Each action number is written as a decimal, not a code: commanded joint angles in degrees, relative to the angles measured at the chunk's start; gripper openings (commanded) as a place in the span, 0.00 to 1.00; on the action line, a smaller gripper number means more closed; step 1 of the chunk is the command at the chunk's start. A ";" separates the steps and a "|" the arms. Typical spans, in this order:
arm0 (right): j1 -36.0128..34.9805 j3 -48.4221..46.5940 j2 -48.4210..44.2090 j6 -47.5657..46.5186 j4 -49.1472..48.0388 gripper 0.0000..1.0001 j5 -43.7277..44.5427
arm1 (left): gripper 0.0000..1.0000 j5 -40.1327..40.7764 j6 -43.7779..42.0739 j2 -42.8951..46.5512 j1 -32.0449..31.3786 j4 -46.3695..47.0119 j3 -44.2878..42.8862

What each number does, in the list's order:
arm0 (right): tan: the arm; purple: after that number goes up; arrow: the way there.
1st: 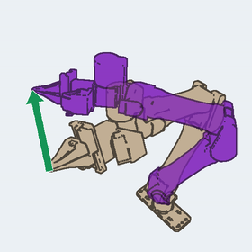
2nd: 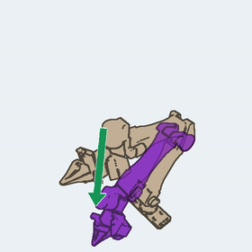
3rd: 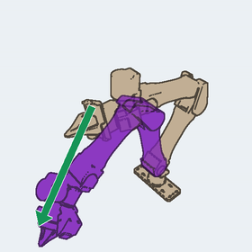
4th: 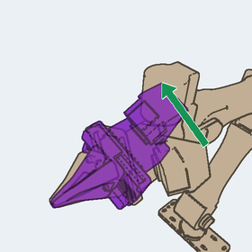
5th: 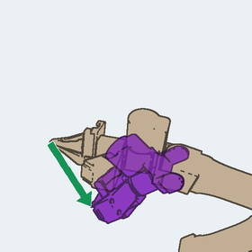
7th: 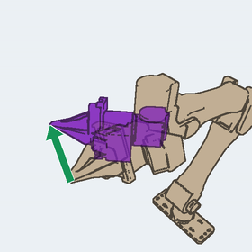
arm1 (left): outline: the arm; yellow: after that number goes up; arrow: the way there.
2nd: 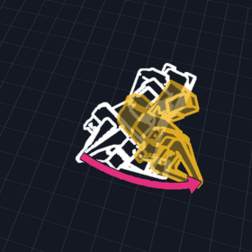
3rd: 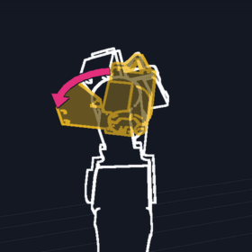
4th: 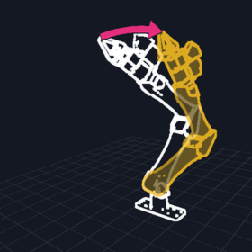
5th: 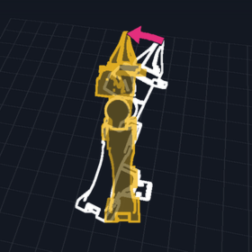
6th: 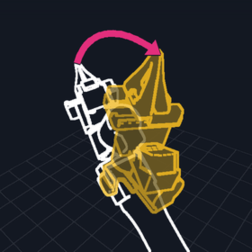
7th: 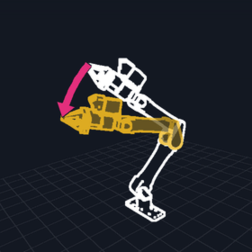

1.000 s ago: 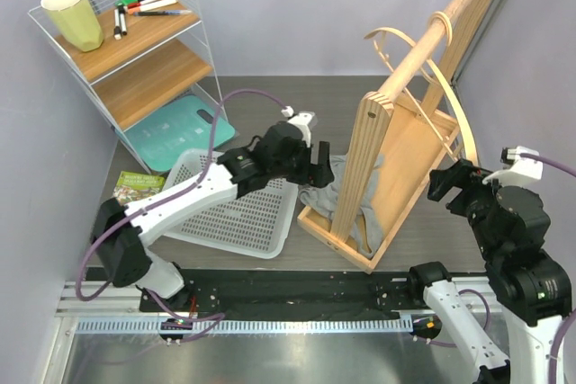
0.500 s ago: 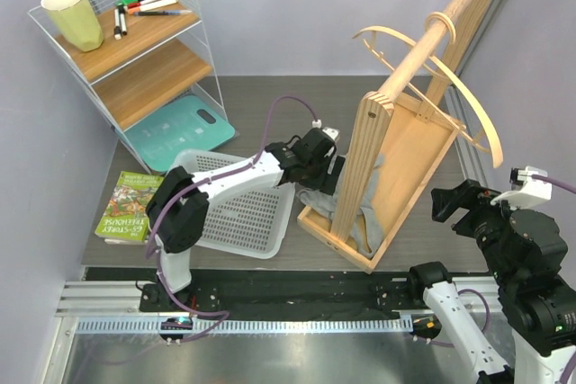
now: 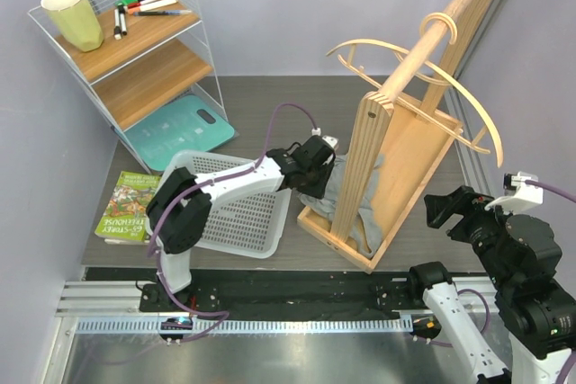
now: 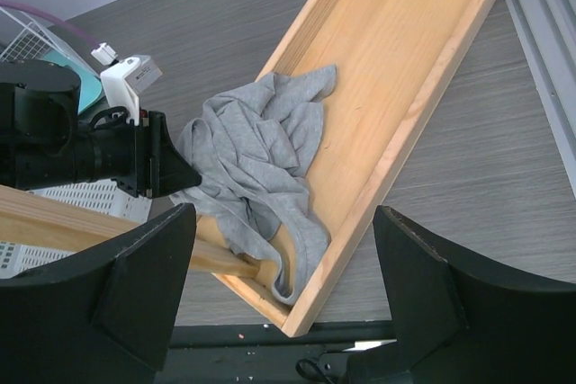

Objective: Remove the tank top from the hanger

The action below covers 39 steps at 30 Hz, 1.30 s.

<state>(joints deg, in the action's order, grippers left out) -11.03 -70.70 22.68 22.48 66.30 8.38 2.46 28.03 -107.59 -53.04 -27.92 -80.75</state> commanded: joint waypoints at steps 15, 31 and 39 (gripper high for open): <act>0.22 1.09 -1.41 0.37 -0.91 0.85 0.23 | 0.00 -1.32 -0.43 16.09 -0.84 -0.03 -4.77; 0.22 2.67 -1.93 0.55 -1.79 0.85 -0.30 | 0.00 -20.20 4.93 40.87 16.52 -2.04 -5.89; 0.22 3.55 -1.06 0.90 -3.28 0.85 -1.61 | 0.00 -24.70 0.45 42.73 28.42 -12.15 -20.48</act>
<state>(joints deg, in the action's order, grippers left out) -11.03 -67.48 20.97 22.83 66.13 7.68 -17.98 31.79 -67.11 -26.92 -36.16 -93.95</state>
